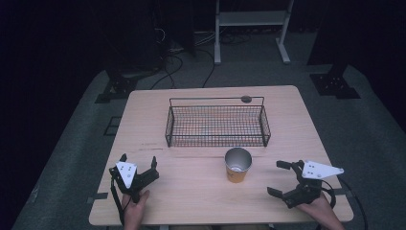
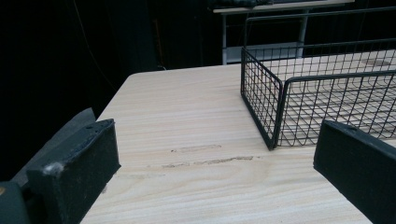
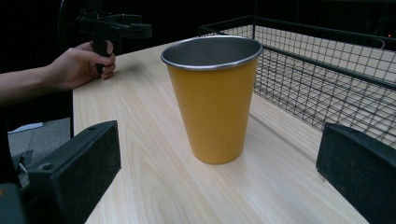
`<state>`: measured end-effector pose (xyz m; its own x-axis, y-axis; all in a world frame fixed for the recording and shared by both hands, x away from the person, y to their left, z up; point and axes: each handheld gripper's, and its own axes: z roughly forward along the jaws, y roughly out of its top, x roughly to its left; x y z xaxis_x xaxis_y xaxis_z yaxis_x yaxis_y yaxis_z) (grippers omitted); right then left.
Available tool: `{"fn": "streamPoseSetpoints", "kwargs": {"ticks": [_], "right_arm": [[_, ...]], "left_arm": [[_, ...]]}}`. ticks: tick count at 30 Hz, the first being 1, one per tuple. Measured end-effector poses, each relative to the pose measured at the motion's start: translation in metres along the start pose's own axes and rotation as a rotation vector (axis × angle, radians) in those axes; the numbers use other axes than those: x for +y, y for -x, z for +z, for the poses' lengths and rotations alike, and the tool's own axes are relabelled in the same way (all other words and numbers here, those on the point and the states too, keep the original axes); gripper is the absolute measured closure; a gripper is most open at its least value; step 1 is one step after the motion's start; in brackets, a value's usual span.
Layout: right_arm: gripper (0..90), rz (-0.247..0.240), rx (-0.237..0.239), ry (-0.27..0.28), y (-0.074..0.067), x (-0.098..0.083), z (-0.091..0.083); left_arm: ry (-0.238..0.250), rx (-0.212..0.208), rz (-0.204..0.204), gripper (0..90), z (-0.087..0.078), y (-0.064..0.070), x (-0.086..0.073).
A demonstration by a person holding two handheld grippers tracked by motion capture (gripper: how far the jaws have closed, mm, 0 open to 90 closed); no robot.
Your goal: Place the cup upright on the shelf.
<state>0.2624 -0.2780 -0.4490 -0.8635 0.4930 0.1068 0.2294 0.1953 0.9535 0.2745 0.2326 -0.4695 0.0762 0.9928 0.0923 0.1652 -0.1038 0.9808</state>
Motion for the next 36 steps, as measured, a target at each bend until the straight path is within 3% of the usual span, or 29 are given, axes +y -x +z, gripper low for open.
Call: {"fn": "streamPoseSetpoints", "kwargs": {"ticks": [3, 6, 20, 36], "right_arm": [[0.0, 0.006, 0.006, -0.014, 0.000, 0.002, 0.005], [0.0, 0.022, -0.016, -0.060, 0.002, 0.006, 0.017], [0.0, 0.027, 0.001, -0.061, 0.005, 0.015, 0.045], [0.0, 0.008, 0.023, -0.101, 0.005, 0.022, 0.071]], "left_arm": [[0.000, 0.001, -0.001, 0.0, 0.000, 0.000, 0.000], [0.001, -0.001, 0.001, 0.0, 0.000, 0.000, 0.000], [0.004, -0.002, -0.002, 0.0, 0.000, 0.000, 0.000], [0.004, -0.003, 0.000, 0.0, -0.001, 0.000, 0.000]]}}
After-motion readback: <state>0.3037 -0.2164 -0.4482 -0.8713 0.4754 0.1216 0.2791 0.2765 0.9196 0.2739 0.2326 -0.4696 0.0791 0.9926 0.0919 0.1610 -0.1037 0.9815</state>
